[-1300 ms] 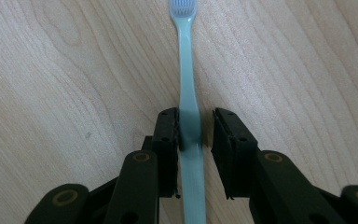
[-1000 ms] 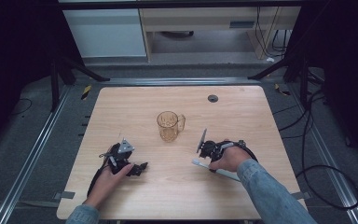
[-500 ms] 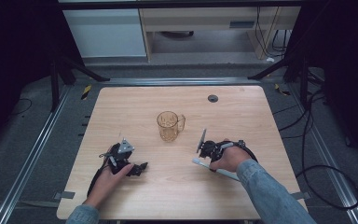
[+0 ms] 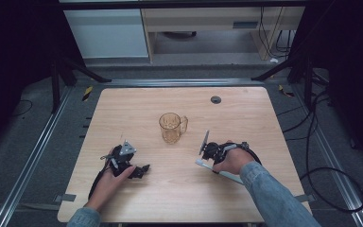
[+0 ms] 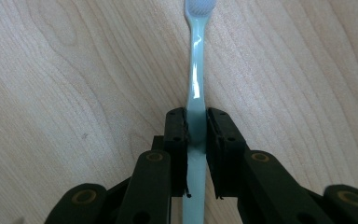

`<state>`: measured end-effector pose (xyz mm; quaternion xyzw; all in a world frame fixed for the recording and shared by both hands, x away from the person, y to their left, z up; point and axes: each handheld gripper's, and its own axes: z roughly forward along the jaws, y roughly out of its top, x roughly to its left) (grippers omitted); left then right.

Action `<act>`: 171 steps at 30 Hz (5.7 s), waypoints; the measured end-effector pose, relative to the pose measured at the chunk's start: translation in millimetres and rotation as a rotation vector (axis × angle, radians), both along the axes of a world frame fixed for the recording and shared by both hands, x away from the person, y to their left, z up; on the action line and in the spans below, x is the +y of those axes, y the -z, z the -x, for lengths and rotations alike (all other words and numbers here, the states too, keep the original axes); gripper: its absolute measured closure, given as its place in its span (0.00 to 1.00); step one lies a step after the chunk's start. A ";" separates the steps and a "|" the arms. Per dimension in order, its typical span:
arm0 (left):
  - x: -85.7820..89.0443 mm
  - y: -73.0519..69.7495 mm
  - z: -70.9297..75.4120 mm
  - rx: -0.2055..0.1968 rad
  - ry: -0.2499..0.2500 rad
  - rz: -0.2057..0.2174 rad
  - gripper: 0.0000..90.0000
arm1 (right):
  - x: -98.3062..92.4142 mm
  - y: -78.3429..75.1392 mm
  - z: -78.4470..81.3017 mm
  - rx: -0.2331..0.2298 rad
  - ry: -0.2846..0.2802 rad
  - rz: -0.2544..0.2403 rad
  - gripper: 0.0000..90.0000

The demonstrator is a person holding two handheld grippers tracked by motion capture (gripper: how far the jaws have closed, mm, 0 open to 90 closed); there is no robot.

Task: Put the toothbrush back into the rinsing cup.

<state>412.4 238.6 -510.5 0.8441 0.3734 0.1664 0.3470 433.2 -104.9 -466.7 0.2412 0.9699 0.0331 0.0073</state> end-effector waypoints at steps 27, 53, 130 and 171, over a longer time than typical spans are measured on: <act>-0.1 0.1 0.0 0.000 -0.001 0.002 0.00 | -12.9 -26.7 -6.3 -0.051 0.061 -0.099 0.88; -0.1 0.1 0.1 0.000 -0.001 0.002 0.00 | -10.7 -60.4 -14.3 -0.205 0.156 -0.324 0.88; 0.0 0.0 0.3 0.000 -0.002 -0.001 0.00 | 16.0 -92.4 -26.2 -0.668 0.352 -0.868 0.88; -0.2 0.0 0.5 0.000 -0.005 0.001 0.00 | 34.8 -99.0 -53.6 -0.851 0.432 -1.008 0.88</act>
